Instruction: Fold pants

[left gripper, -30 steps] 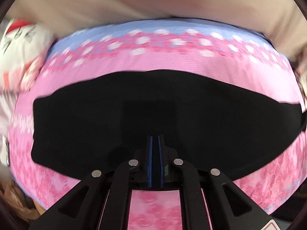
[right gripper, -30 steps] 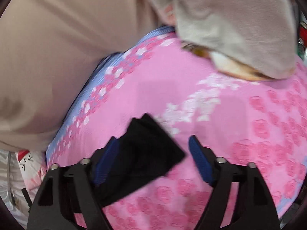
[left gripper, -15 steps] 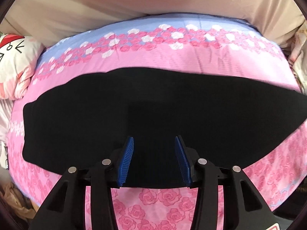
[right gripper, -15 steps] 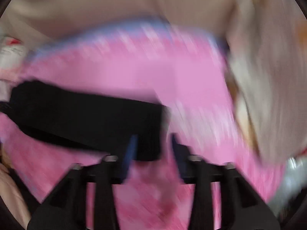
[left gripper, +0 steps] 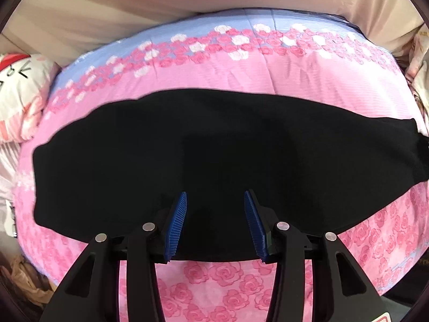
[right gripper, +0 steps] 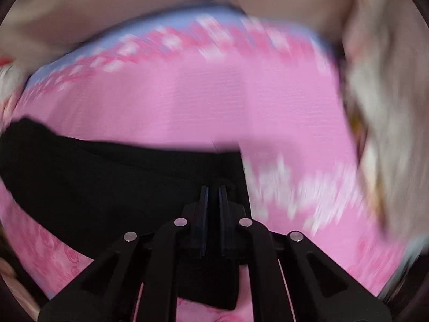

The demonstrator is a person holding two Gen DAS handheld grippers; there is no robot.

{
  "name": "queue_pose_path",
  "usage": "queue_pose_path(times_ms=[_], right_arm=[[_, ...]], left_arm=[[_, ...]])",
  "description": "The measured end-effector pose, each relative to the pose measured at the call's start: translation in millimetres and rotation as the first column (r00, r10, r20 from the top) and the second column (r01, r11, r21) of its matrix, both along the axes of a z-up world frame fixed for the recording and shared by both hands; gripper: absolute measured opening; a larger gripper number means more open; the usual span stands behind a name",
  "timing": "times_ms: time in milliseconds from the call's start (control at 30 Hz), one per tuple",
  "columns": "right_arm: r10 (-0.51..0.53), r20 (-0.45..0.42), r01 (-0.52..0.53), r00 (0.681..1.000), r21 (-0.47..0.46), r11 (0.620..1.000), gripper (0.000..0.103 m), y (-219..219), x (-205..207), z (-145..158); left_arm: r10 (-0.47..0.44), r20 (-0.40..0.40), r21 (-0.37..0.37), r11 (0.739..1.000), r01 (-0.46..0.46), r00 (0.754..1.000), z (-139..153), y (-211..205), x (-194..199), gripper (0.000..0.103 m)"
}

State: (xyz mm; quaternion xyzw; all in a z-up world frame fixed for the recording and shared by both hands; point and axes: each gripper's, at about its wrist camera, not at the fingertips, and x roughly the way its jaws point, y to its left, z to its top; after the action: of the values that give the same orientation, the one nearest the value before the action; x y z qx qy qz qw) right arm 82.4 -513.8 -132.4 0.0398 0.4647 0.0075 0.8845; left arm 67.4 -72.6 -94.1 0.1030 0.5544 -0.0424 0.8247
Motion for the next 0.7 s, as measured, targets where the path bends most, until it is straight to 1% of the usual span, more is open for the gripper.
queue_pose_path(times_ms=[33, 67, 100, 133, 167, 200, 233, 267, 300, 333, 367, 400, 433, 467, 500, 533, 567, 600, 633, 667, 700], right_arm=[[-0.006, 0.119, 0.007, 0.993, -0.013, 1.000, 0.006, 0.7, -5.1, 29.0], [-0.030, 0.192, 0.031, 0.981, 0.000, 1.000, 0.006, -6.0, -9.3, 40.7], [-0.057, 0.222, 0.063, 0.973, -0.024, 0.998, 0.008, -15.5, -10.0, 38.0], [-0.077, 0.175, 0.092, 0.982, -0.082, 0.992, 0.012, -25.6, -4.3, 18.2], [-0.078, 0.002, 0.078, 0.997, -0.092, 0.993, 0.012, -35.8, 9.6, -22.0], [-0.063, -0.125, 0.053, 0.990, -0.082, 0.995, 0.014, -38.3, 15.4, -51.1], [-0.069, -0.071, 0.061, 0.995, -0.110, 0.992, 0.031, -35.1, 10.2, -48.2], [-0.112, -0.008, 0.110, 0.994, -0.142, 0.984, 0.034, -32.6, 6.7, -33.5], [-0.175, 0.040, 0.179, 0.984, -0.157, 0.971, 0.039, -32.3, 4.3, -19.9], [-0.233, 0.108, 0.246, 0.966, -0.131, 0.960, 0.039, -29.0, -0.8, -1.2], [-0.236, 0.140, 0.250, 0.962, -0.099, 0.963, 0.039, -23.9, -5.2, 9.8], [-0.201, 0.165, 0.213, 0.966, -0.057, 0.975, 0.039, -13.2, -7.4, 21.0], [-0.145, 0.169, 0.148, 0.975, -0.009, 0.989, 0.037, -1.9, -7.0, 25.9], [-0.097, 0.163, 0.095, 0.982, 0.020, 0.995, 0.036, 8.9, -6.8, 23.1], [-0.028, 0.129, 0.022, 0.991, 0.041, 0.999, 0.033, 18.5, -1.4, 5.8], [-0.010, 0.056, 0.009, 0.998, 0.017, 1.000, 0.033, 20.0, 4.4, -14.5], [-0.040, -0.095, 0.035, 0.995, -0.055, 0.998, 0.034, 13.9, 11.8, -52.6], [-0.087, -0.001, 0.087, 0.996, -0.001, 0.996, 0.025, 2.2, 6.9, -54.9], [-0.177, -0.058, 0.177, 0.983, -0.005, 0.984, 0.021, -9.2, 14.5, -61.3], [-0.256, -0.078, 0.256, 0.964, 0.001, 0.967, 0.023, -14.9, 23.8, -56.2], [-0.273, -0.024, 0.273, 0.962, 0.015, 0.962, 0.023, -9.5, 30.5, -42.9]], left_arm=[[0.004, 0.011, 0.001, 1.000, -0.004, 1.000, 2.9, 1.3, -0.1, 0.045], [0.016, 0.029, 0.012, 1.000, -0.016, 0.999, 6.2, 5.4, -1.3, 0.050], [0.028, 0.040, 0.021, 0.999, -0.028, 0.999, 6.6, 9.2, -2.0, 0.053], [0.040, 0.046, 0.026, 0.999, -0.041, 0.998, 5.2, 13.6, -2.7, 0.053], [0.054, 0.035, 0.031, 0.998, -0.055, 0.998, -0.7, 18.7, -2.4, 0.053], [0.065, 0.018, 0.051, 0.997, -0.066, 0.998, -6.8, 22.8, -1.9, 0.053], [0.074, 0.011, 0.067, 0.995, -0.075, 0.997, -10.0, 26.0, -1.6, 0.053], [0.094, 0.001, 0.087, 0.992, -0.094, 0.996, -13.4, 32.9, -1.9, 0.053], [0.104, -0.003, 0.084, 0.991, -0.104, 0.995, -14.3, 37.1, -2.2, 0.053], [0.122, -0.005, 0.075, 0.990, -0.121, 0.993, -15.3, 43.9, -2.8, 0.053], [0.135, -0.007, 0.073, 0.988, -0.134, 0.991, -17.2, 48.7, -2.6, 0.053], [0.142, -0.011, 0.077, 0.987, -0.141, 0.990, -19.8, 52.6, -3.2, 0.053], [0.145, -0.015, 0.094, 0.985, -0.143, 0.989, -23.7, 55.6, -2.6, 0.053], [0.144, -0.016, 0.115, 0.983, -0.141, 0.989, -26.3, 56.7, -2.6, 0.053], [0.141, -0.017, 0.131, 0.982, -0.138, 0.990, -28.9, 57.9, -2.5, 0.053], [0.141, -0.020, 0.134, 0.981, -0.137, 0.990, -30.8, 59.9, -2.4, 0.054], [0.144, -0.031, 0.127, 0.982, -0.139, 0.989, -33.9, 63.4, -2.5, 0.053], [0.145, -0.042, 0.125, 0.982, -0.139, 0.989, -36.9, 66.9, -2.5, 0.054], [0.144, -0.050, 0.130, 0.982, -0.137, 0.988, -39.3, 69.8, -3.4, 0.054], [0.148, -0.052, 0.152, 0.979, -0.138, 0.988, -41.6, 74.9, -5.0, 0.054], [0.153, -0.047, 0.150, 0.978, -0.145, 0.987, -42.1, 81.4, -7.3, 0.054]])
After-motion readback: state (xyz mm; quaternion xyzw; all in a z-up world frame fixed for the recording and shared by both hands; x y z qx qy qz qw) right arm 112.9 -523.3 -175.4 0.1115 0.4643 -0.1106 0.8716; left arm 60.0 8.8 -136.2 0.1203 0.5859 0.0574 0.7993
